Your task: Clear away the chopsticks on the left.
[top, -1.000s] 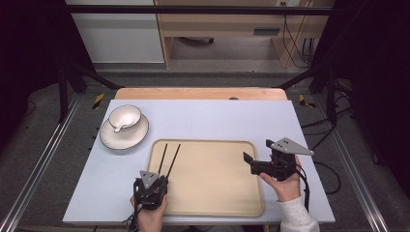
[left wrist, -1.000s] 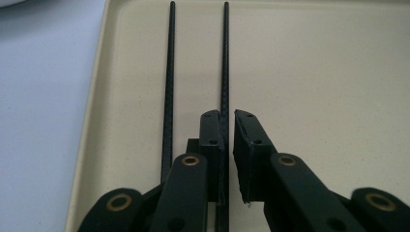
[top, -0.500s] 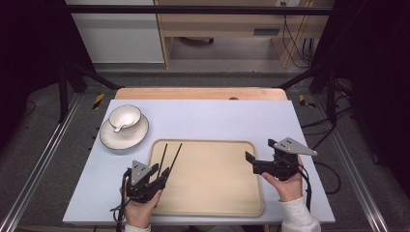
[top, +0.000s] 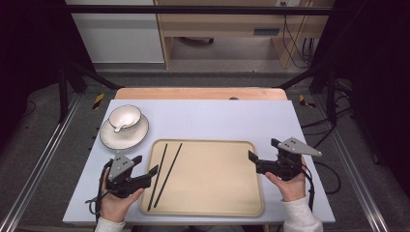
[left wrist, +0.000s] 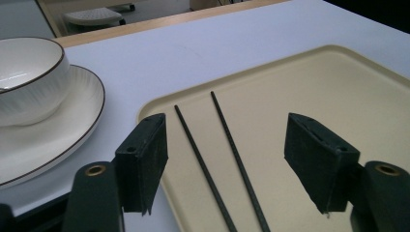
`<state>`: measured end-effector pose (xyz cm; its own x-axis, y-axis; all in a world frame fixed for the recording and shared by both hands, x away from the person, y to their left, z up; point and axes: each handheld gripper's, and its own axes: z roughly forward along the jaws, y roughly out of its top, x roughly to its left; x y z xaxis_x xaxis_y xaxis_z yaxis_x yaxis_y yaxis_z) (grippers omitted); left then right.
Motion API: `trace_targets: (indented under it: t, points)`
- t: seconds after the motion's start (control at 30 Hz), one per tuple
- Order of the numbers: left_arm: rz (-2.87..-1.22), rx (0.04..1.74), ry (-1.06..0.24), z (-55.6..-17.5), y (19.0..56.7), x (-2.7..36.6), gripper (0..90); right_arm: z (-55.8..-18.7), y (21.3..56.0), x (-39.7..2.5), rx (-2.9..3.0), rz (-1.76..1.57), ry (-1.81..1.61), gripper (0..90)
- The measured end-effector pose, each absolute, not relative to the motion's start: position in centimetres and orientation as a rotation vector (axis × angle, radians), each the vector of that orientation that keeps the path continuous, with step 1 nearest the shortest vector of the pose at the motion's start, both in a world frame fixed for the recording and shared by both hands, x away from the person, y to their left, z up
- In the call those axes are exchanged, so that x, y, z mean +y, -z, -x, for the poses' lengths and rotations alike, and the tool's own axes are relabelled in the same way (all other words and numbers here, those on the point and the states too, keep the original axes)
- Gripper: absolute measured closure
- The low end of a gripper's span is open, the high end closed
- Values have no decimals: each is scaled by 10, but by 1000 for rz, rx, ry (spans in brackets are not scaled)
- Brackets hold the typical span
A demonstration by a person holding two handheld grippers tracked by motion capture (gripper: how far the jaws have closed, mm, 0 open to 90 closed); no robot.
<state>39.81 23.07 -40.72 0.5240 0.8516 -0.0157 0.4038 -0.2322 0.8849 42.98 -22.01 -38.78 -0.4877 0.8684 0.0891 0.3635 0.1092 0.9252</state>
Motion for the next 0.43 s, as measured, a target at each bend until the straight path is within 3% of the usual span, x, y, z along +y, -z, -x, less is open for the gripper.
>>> trace_targets:
  t: [0.43]
  points:
    - [-1823,1074,-612,-401,420,267,244,-435,396,-222,1922,-1211,-1354,62]
